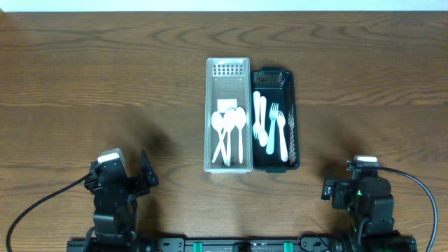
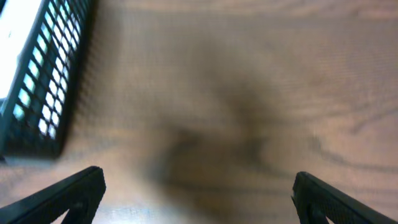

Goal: Pack container

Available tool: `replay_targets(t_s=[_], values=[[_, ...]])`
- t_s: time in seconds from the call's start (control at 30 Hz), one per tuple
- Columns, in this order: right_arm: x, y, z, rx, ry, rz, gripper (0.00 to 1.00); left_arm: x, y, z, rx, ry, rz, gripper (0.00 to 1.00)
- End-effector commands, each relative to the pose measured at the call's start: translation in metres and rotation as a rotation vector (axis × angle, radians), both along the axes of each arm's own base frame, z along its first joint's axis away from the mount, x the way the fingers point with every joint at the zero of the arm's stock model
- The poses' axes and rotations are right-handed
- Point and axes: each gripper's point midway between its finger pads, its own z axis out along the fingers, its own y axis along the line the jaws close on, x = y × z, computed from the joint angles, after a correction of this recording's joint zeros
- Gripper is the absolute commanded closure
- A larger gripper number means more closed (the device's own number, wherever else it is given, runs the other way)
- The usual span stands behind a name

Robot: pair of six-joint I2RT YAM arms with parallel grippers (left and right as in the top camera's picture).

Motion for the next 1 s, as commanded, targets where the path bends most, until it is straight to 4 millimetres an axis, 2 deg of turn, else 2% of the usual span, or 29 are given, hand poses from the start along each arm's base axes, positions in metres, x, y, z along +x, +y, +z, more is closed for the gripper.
replay_targets(t_s=[0.0,0.13,0.33,0.6,0.67,0.77,0.87,0.97], values=[[-0.005,0.001,-0.002,0.006,0.021,0.002,0.01,0.0,-0.001,0.005,-0.009,-0.015,0.001,0.02],[-0.012,0.0,-0.009,0.001,0.062,0.002,0.01,0.0,-0.001,0.005,-0.009,-0.014,0.001,0.02],[-0.013,0.0,-0.01,0.001,0.064,0.002,0.01,0.0,-0.001,0.005,-0.009,-0.015,0.001,0.02],[-0.014,0.0,-0.002,0.007,0.01,0.002,0.01,0.0,-0.001,0.005,-0.009,-0.015,0.001,0.02],[-0.013,0.009,0.006,0.048,-0.046,0.039,0.01,0.0,-0.001,0.005,-0.009,-0.015,0.001,0.02],[-0.003,0.02,0.035,0.099,-0.218,0.088,0.01,0.0,-0.001,0.005,-0.009,-0.015,0.001,0.02],[0.015,0.024,0.056,0.097,-0.34,0.113,0.01,0.0,-0.001,0.005,-0.009,-0.014,0.001,0.02],[0.035,0.028,0.069,0.091,-0.47,0.132,0.01,0.0,-0.001,0.005,-0.009,-0.014,0.001,0.02]])
